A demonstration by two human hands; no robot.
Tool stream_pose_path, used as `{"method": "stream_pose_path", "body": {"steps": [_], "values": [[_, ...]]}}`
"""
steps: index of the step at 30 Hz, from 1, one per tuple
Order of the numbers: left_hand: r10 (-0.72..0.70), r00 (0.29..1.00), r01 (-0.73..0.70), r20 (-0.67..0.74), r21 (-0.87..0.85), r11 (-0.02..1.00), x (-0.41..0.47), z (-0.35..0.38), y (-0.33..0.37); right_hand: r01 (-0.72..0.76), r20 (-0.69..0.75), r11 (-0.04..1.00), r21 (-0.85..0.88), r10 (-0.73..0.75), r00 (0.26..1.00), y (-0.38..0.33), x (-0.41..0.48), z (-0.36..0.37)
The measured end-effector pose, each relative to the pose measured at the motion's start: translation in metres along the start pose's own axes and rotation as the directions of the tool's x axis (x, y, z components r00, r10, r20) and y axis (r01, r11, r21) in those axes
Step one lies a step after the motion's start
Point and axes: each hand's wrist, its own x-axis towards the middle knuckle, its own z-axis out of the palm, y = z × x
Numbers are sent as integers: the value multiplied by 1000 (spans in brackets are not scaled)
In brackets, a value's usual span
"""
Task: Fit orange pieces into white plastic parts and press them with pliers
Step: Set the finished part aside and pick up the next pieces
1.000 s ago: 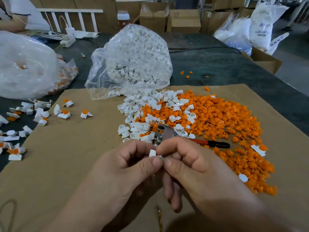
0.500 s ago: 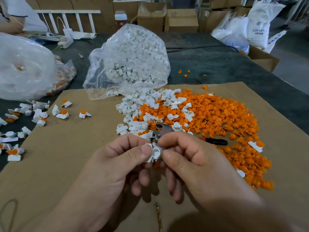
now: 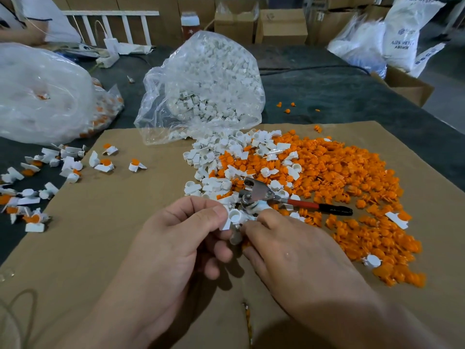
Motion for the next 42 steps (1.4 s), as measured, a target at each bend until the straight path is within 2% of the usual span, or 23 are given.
{"method": "stream_pose_path", "body": {"steps": [7,12,17,19,23,25,32,36,37,38,40,42], "values": [[10,1000,-10,-20,-1,1000,1,-2,2,-9,-70,999,42,12,997,4,-1,4],[19,999,-19,-27,-4,1000,0,-1,3,-32,-161,973,228,70,984,7,-1,2],[19,999,-20,-41,-17,1000,1,-1,2,-39,-247,897,440,163,955,10,-2,2],[19,999,-20,-28,-12,1000,2,-1,0,-29,-257,840,542,199,946,12,-4,3],[13,1000,-12,-15,26,1000,4,-1,-3,-50,-149,571,820,297,943,21,-6,12],[12,1000,-11,-10,30,999,3,0,-3,-44,-124,500,865,299,946,26,-7,15],[2,1000,-1,-13,63,998,4,2,-6,-29,-144,547,837,272,951,28,-9,13],[3,999,-2,-32,27,1000,8,0,-7,42,-229,561,826,267,936,27,-10,4],[-2,1000,3,-28,16,1000,9,-1,-7,35,-205,504,863,288,936,27,-10,3],[-4,1000,5,-20,10,1000,8,-1,-7,14,-146,386,922,314,938,28,-9,1],[6,1000,-6,4,2,1000,8,-1,-8,-47,33,39,998,311,950,28,-7,-2],[37,999,-37,22,13,999,6,-1,-7,-98,158,-282,954,200,967,26,-5,-7]]}}
